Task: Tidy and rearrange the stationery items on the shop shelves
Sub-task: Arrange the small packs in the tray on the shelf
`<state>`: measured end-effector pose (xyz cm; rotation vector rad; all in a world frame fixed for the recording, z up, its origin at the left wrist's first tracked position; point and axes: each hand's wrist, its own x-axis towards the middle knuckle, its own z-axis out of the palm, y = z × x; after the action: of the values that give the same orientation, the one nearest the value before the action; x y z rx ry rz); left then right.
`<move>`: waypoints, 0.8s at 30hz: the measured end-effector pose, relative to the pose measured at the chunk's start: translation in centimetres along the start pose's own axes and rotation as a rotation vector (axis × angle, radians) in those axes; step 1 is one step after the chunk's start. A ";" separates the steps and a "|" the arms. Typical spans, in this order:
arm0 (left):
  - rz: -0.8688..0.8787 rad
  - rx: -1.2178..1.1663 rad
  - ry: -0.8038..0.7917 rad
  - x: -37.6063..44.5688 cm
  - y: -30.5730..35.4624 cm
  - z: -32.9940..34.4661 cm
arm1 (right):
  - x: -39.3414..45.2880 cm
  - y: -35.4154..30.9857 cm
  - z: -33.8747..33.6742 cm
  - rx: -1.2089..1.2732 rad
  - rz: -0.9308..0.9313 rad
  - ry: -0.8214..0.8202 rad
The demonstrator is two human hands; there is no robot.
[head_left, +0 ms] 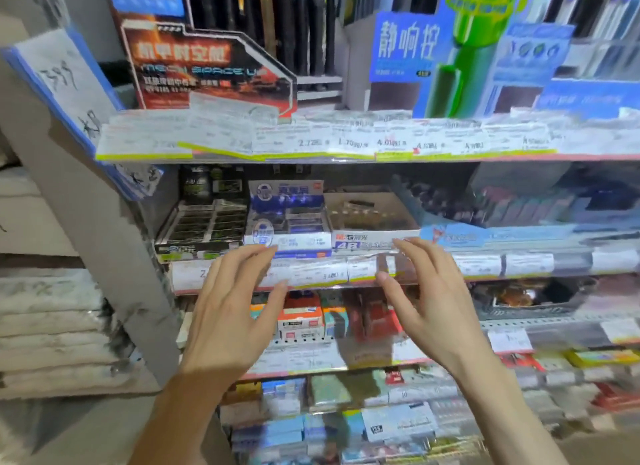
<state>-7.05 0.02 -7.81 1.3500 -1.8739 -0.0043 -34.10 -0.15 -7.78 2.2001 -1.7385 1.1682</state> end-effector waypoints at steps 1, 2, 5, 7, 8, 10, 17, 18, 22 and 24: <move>-0.007 0.027 0.005 0.5 0.2 0.3 | 1.0 0.6 -0.2 -0.004 -0.025 -0.002; -0.014 0.052 0.008 1.0 0.4 0.5 | 2.0 1.1 -0.5 -0.010 -0.055 -0.002; -0.045 0.128 -0.002 2.0 0.7 1.0 | 4.5 2.3 -0.6 -0.050 -0.147 -0.016; -0.047 0.158 -0.002 2.4 0.6 1.0 | 6.0 2.5 -0.5 -0.102 -0.186 -0.054; -0.047 0.165 -0.003 2.5 0.6 0.9 | 6.8 2.5 -0.6 -0.131 -0.195 -0.076; -0.072 0.174 -0.013 2.5 0.4 0.8 | 8.3 2.1 -0.7 -0.163 -0.222 -0.105; -0.068 0.226 -0.016 3.0 -1.2 1.0 | 13.4 1.0 -0.4 -0.023 -0.190 -0.423; -0.060 0.226 -0.013 3.0 -1.4 1.1 | 14.1 0.9 -0.2 -0.012 -0.160 -0.476; -0.019 0.221 0.008 3.1 -2.2 1.4 | 15.6 0.8 0.3 -0.047 -0.109 -0.625; 0.000 0.208 0.012 3.1 -2.4 1.3 | 15.7 0.8 0.4 -0.016 -0.082 -0.638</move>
<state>-6.23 -4.03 -7.93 1.4855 -1.9055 0.2036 -33.74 -12.96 1.33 2.8020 -1.7993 0.4431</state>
